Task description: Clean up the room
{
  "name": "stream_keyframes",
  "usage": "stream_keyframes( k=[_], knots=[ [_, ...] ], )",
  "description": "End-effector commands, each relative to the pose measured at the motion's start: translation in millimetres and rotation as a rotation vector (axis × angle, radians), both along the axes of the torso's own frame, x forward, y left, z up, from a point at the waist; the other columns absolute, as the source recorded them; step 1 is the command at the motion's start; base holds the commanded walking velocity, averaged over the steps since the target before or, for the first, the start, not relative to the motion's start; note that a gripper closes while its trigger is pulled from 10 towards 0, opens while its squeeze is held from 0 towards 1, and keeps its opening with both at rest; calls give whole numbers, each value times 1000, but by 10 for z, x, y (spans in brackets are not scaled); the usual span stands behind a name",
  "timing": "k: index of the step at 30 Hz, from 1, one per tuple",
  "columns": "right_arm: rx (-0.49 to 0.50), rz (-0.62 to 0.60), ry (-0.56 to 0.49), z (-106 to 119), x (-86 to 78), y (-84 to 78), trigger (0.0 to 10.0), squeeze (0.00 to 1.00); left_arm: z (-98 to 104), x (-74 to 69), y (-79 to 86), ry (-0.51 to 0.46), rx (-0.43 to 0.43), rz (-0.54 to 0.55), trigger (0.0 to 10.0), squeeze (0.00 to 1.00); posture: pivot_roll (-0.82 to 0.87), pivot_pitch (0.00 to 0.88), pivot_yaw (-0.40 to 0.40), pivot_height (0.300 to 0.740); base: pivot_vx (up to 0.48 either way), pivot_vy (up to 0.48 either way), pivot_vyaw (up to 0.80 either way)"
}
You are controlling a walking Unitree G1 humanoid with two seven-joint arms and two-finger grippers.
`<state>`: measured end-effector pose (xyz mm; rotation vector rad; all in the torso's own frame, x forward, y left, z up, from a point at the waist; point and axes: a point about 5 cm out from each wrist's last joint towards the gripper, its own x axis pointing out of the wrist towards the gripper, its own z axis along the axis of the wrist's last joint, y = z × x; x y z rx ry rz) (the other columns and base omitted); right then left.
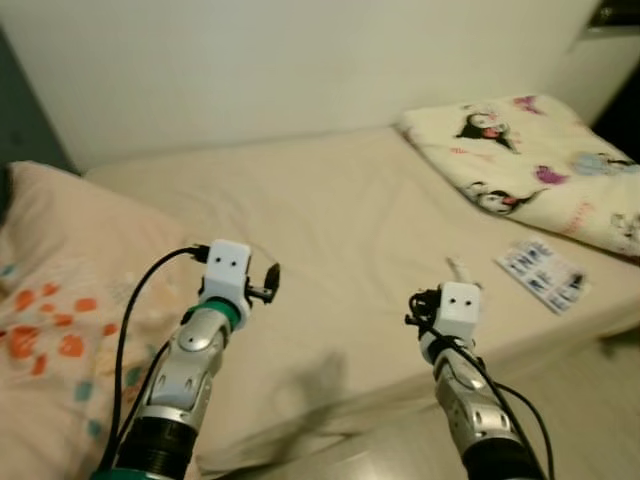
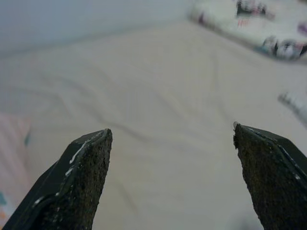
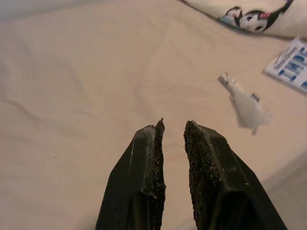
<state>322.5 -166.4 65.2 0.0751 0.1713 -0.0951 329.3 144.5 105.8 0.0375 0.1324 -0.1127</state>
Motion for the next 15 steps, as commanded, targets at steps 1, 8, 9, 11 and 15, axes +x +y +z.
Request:
stream_keyframes(
  k=[1, 8, 9, 11, 15],
  knots=[
    [-2, -26, 24, -87, -66, -46, 10000, 0, -58, -18, -5, 15, -19, -9, 10000, 0, 131, 25, 59, 740, 0, 0, -800],
    [37, -16, 11, -64, -44, -1, 10000, 0, -9, 23, 157, 23, -113, 60, 10000, 0, 130, 22, 41, 740, 0, 0, -310],
    [37, -16, 11, -64, -44, -1, 10000, 0, -9, 23, 157, 23, -113, 60, 10000, 0, 130, 22, 41, 740, 0, 0, 0],
    [30, 51, 7, -45, -11, 82, 10000, 0, 19, 5, 183, 3, -132, 74, 10000, 0, 127, 27, 20, 740, 0, 0, 0],
    [7, 113, 3, -11, 34, 150, 10000, 0, 29, -14, 174, -21, -107, 75, 10000, 0, 129, 20, 2, 740, 0, 0, 0]
  ],
)
